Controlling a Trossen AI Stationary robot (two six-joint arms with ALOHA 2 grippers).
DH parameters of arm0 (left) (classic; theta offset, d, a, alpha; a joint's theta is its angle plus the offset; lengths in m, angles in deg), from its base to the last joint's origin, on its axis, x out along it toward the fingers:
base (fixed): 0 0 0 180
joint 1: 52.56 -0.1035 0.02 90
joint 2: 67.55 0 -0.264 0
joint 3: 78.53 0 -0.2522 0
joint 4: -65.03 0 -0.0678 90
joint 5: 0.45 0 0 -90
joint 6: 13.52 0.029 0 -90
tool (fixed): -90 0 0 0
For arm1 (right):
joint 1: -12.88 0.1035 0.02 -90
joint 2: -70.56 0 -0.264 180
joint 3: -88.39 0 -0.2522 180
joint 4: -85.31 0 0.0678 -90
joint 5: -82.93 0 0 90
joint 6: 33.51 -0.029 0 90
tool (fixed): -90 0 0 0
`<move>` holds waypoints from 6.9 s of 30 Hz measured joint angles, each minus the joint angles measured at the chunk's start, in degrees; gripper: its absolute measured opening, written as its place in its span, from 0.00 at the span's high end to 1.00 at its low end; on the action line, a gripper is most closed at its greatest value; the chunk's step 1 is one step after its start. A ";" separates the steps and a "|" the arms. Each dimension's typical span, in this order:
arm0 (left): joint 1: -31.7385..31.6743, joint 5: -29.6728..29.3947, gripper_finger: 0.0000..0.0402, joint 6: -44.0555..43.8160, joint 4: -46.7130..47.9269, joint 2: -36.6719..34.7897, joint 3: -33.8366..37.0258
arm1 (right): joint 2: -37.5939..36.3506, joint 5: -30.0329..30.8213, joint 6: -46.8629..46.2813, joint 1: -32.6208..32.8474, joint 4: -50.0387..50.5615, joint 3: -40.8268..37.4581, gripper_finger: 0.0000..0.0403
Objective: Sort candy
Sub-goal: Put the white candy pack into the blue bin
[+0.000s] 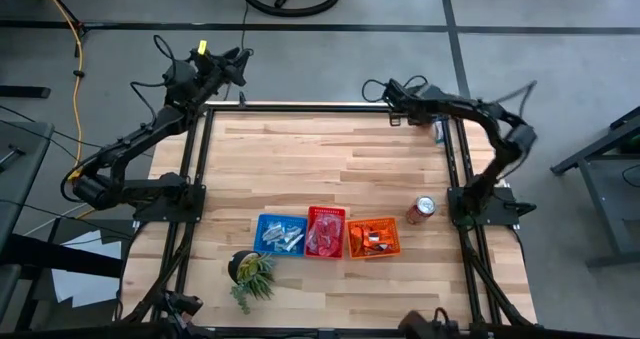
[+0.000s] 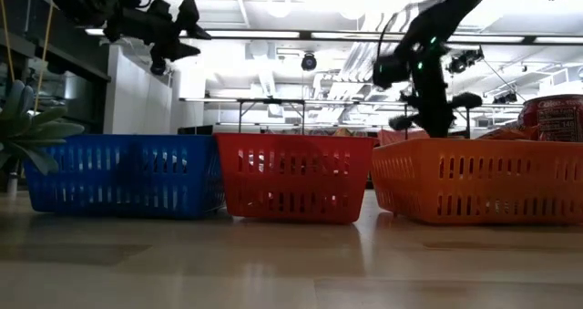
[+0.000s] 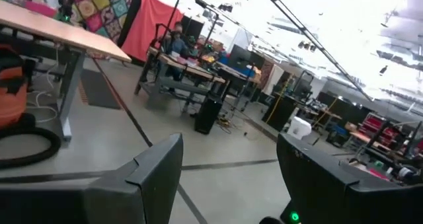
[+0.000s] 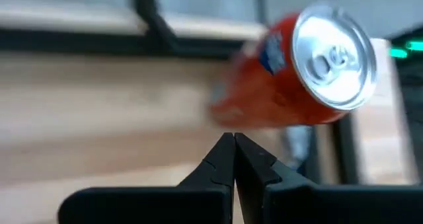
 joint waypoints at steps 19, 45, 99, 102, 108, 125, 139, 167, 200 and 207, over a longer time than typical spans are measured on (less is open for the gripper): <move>-1.97 4.50 0.42 -0.52 -0.41 -0.99 0.00 | 10.98 1.03 5.09 -5.83 19.98 2.85 1.00; -0.85 3.86 0.42 -1.18 -0.39 -1.01 0.02 | 10.51 13.29 7.04 -2.06 -3.14 -13.96 1.00; 17.52 9.41 0.42 -9.14 0.80 4.57 4.35 | -34.39 -26.46 23.86 22.38 -12.08 -19.85 0.86; 20.26 11.29 0.42 -11.65 -5.42 5.21 9.08 | -33.58 -26.48 26.70 21.90 -11.47 -15.98 0.74; 27.18 5.68 0.42 -19.66 -26.83 4.98 23.55 | -29.56 -26.47 27.70 21.44 -5.46 -7.34 0.51; 45.83 -4.66 0.42 18.73 -2.21 5.15 14.97 | -25.33 -36.59 30.09 21.19 -0.39 -9.63 0.40; 46.40 -13.99 0.42 20.18 1.53 8.80 12.66 | -25.39 -36.41 48.74 20.09 -10.67 -23.34 0.40; 46.23 -16.97 0.42 17.51 0.06 8.78 12.63 | -17.86 -32.55 71.02 10.58 -37.98 -37.46 0.43; 44.05 -18.10 0.42 -0.08 -7.76 -8.13 12.57 | -50.02 -42.42 28.22 26.28 -51.64 -37.47 0.99; 48.61 -17.28 0.42 -0.53 -7.41 -1.19 11.72 | -43.45 -42.37 24.46 33.57 -73.69 -37.44 0.99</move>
